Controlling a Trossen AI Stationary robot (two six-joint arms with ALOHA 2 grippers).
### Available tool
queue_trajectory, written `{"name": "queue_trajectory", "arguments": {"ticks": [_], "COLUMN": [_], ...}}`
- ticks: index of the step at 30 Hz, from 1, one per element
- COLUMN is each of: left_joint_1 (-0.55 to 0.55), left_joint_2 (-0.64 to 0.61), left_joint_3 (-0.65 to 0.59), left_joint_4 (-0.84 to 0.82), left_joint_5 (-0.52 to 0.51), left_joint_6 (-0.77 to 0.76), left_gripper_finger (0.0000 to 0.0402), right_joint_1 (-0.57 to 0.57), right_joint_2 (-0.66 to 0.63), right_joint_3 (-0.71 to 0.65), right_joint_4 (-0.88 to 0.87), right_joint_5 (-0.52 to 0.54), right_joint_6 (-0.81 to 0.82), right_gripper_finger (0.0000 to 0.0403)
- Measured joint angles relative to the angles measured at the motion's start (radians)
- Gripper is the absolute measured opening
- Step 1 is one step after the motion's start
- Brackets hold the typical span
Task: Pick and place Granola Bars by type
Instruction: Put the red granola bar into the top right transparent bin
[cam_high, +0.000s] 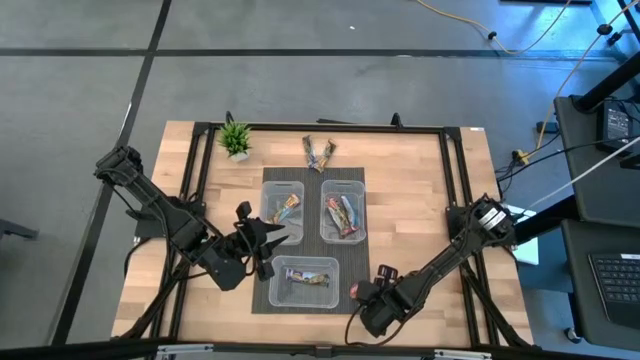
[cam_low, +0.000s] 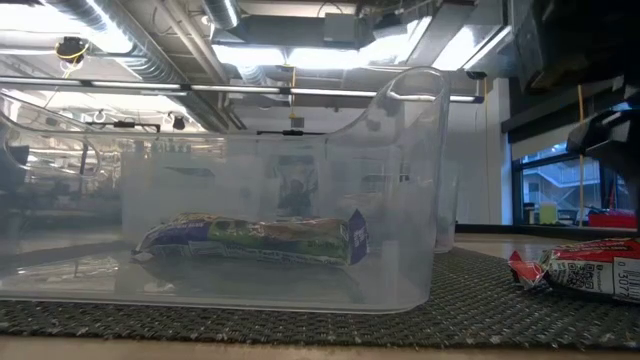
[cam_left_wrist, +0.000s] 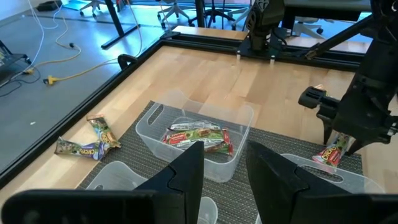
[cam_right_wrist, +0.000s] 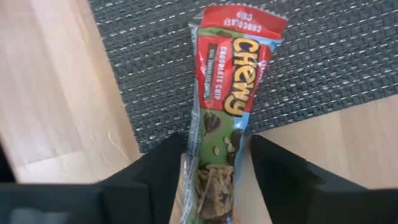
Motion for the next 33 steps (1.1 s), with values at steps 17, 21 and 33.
{"name": "queue_trajectory", "arguments": {"ticks": [17,21,33], "left_joint_1": [0.0,0.0,0.0], "left_joint_2": [0.0,0.0,0.0], "left_joint_3": [0.0,0.0,0.0], "left_joint_4": [0.0,0.0,0.0], "left_joint_5": [0.0,0.001,0.001], "left_joint_6": [0.0,0.0,0.0], "left_gripper_finger": [0.0111,0.0111,0.0111], "right_joint_1": [0.002,-0.014,-0.255], "right_joint_2": [-0.031,-0.083,-0.239], "right_joint_3": [0.01,0.033,0.08], "right_joint_4": [-0.017,-0.065,-0.204], "right_joint_5": [-0.072,-0.029,0.233], "right_joint_6": [-0.002,-0.003,0.027], "right_gripper_finger": [0.0057,0.0063,0.0059]}}
